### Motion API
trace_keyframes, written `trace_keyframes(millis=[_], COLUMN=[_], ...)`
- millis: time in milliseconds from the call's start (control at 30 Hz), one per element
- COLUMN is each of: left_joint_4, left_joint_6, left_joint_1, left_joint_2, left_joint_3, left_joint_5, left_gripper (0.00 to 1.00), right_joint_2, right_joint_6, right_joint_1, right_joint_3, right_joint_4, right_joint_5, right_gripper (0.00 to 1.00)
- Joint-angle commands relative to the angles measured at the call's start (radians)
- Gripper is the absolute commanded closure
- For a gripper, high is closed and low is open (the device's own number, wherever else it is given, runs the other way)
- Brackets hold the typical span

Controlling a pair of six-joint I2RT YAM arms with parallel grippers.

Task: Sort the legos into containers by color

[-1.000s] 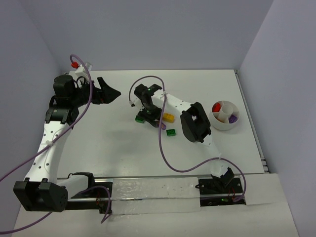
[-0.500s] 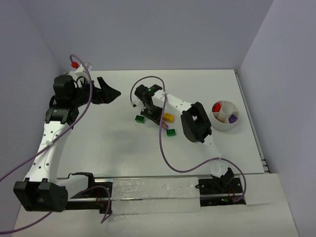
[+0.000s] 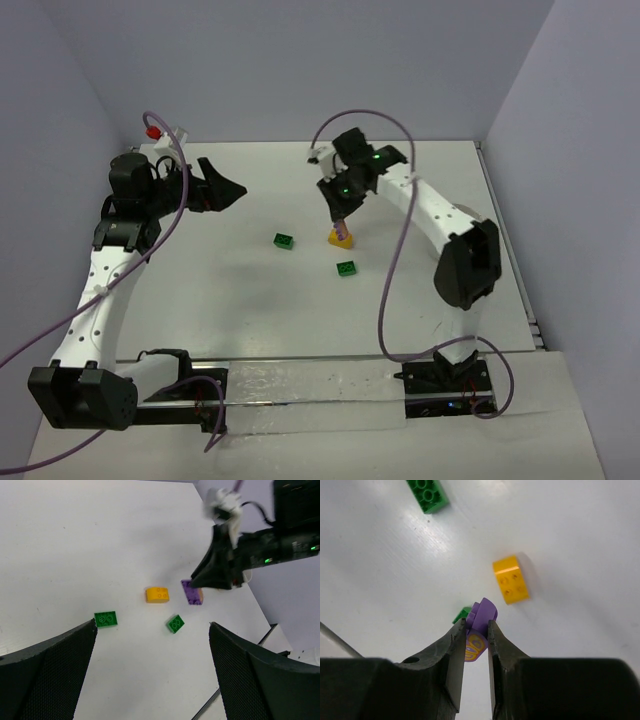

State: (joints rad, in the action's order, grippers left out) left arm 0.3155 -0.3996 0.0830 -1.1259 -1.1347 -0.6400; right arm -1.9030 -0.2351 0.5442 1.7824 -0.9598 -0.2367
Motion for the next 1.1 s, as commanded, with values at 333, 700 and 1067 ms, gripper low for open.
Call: trace_keyframes(millis=[333, 700, 1067], left_joint_4=[-0.144, -0.168, -0.184], left_joint_6=[-0.032, -0.010, -0.008], left_joint_1=[-0.005, 0.040, 0.062], left_joint_2=[0.065, 0.062, 0.049], left_joint_3=[0.039, 0.043, 0.042], left_joint_5=[0.003, 0.052, 0.073], left_gripper=[0.01, 0.01, 0.01], right_joint_2=[0.572, 0.782, 0.637], right_joint_6=[0.224, 0.092, -0.081], right_joint_1=[-0.339, -0.780, -1.043], right_joint_3=[-0.463, -0.599, -0.525], right_joint_4=[0.289, 0.213, 0.163], right_joint_5=[-0.064, -0.108, -0.039], right_gripper=[1.00, 1.00, 1.00])
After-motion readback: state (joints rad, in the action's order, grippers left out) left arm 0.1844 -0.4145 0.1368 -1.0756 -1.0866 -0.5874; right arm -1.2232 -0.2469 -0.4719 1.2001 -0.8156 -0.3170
